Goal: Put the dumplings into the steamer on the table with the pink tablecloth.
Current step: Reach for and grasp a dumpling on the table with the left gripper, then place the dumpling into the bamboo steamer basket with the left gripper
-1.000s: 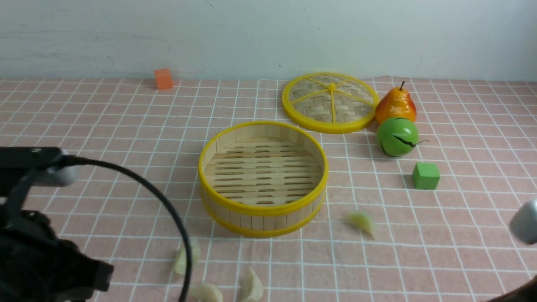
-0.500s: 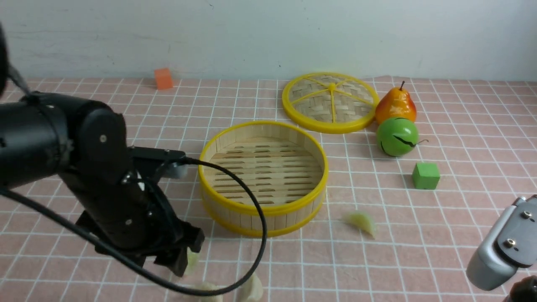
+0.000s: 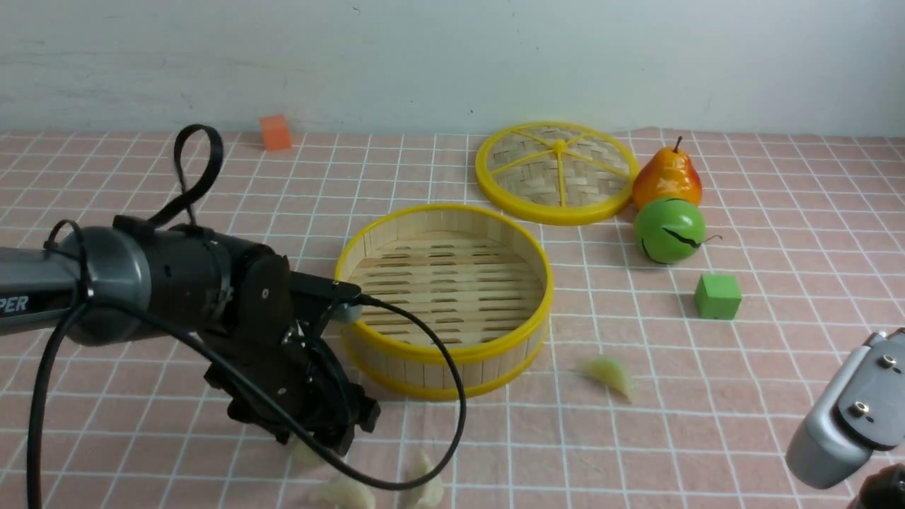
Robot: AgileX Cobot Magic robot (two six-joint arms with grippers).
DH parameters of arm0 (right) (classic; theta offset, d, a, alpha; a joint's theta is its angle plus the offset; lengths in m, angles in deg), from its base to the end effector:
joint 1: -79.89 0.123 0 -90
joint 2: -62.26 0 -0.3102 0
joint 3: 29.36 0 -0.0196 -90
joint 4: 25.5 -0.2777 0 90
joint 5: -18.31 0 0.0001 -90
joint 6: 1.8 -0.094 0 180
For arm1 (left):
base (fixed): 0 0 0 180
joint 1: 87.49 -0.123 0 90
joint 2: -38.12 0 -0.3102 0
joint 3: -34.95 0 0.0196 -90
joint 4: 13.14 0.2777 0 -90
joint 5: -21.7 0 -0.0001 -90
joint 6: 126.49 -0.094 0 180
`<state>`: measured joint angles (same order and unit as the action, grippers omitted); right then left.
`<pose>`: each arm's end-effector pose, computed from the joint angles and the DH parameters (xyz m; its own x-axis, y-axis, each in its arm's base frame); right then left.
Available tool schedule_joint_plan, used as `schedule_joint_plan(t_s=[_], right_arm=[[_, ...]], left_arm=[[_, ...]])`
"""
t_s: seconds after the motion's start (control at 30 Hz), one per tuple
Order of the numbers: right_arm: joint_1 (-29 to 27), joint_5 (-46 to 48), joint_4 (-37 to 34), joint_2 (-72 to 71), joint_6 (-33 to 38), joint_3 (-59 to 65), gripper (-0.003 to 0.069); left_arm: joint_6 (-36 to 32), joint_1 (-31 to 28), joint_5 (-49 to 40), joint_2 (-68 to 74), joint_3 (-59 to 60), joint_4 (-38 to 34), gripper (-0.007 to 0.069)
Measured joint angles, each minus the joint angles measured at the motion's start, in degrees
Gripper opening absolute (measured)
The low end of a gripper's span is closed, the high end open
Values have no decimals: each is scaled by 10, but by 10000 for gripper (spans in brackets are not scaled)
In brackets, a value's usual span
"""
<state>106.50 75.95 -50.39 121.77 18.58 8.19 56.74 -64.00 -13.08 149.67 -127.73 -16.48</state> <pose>0.1295 0.1023 0.2979 -0.7218 -0.4787 -0.4998 -0.6523 0.7121 0.2599 0.3371 -0.1499 0.1623 -0.9174 0.2853 -0.2774 0.3132 0.9477 -0.0611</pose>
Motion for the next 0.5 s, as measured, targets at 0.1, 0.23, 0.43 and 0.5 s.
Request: schedule_joint_plan(t_s=[0.1, 0.23, 0.43, 0.5], right_arm=[[2, -12, 1, 0, 0, 0, 19], [2, -32, 0, 0, 0, 0, 22], [2, -49, 0, 0, 0, 0, 28], [2, -51, -1, 0, 0, 0, 29]], left_arm=[[-2, 0, -5, 3, -3, 8, 403], [-3, 0, -28, 4, -15, 15, 241], [-3, 0, -154, 4, -115, -2, 244], [-4, 3, -186, 0, -166, -7, 244]])
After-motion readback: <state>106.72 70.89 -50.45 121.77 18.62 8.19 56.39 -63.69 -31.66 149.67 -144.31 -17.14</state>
